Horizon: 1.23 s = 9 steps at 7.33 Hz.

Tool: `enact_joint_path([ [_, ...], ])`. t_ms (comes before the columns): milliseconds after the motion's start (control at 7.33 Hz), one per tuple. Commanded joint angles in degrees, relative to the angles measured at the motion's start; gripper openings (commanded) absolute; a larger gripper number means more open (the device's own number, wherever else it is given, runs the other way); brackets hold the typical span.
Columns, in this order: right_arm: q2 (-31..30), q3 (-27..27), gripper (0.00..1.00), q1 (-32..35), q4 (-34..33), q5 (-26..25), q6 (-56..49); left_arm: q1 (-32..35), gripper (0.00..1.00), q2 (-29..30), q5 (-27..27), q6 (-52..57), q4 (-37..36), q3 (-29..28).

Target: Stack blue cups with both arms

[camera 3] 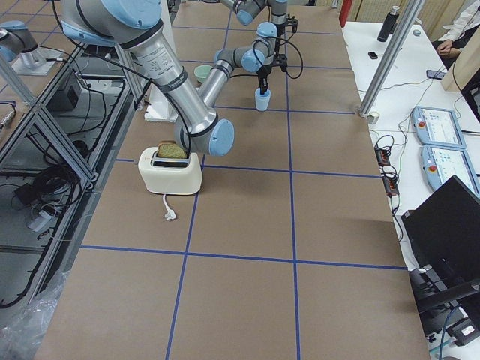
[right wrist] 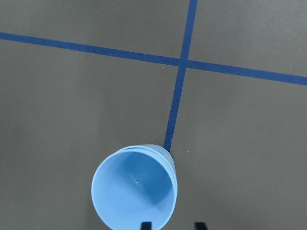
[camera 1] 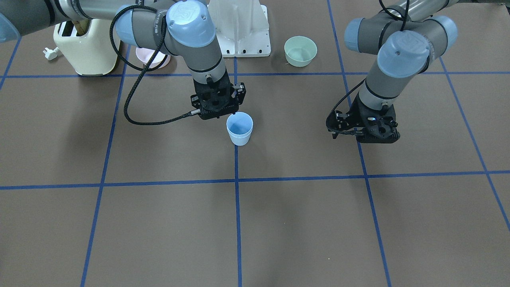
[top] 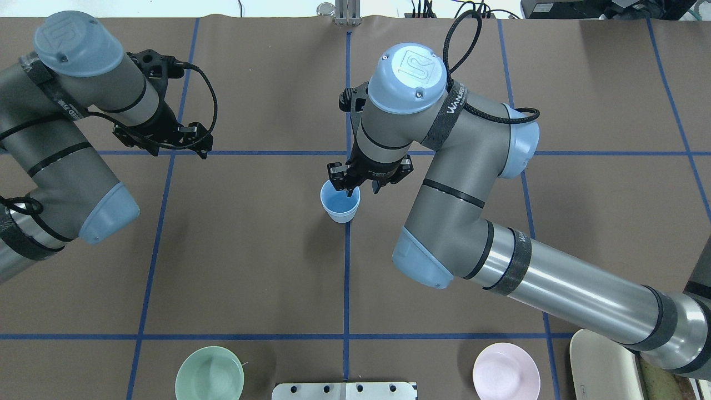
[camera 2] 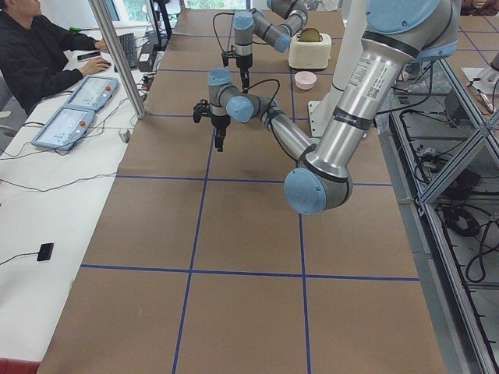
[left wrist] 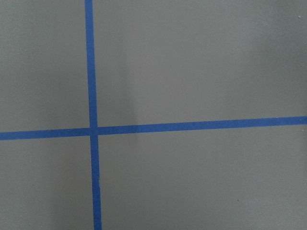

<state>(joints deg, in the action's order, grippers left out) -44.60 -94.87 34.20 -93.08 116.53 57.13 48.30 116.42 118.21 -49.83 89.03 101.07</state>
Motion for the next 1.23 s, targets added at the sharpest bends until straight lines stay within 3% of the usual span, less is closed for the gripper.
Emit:
enact_joint_path([
  [0,-0.31,-0.49,0.8,0.34,0.0,-0.25,-0.18,0.56,0.97,0.04,0.0,0.08,0.0,0.01],
  [136,-1.79,-1.01,1.0,3.3,0.53,0.1,-2.53,2.57,0.97,0.04,1.22,2.0,-0.09,-0.17],
  [409,-5.56,-2.25,1.0,11.2,1.4,3.34,-7.91,6.43,0.98,-0.05,5.09,9.81,-0.96,-1.13],
  [682,-9.35,-2.07,1.0,14.56,10.58,0.03,-8.7,11.0,0.99,-3.63,5.36,19.54,-1.06,-2.1],
  [818,-10.58,-0.07,1.0,15.97,14.55,-0.95,-11.84,14.07,1.0,-5.48,5.53,25.42,-1.14,-2.19],
  [1091,-10.77,3.89,1.0,20.26,14.68,-1.04,-18.19,21.88,1.0,-8.56,9.9,38.16,-1.06,-5.6],
])
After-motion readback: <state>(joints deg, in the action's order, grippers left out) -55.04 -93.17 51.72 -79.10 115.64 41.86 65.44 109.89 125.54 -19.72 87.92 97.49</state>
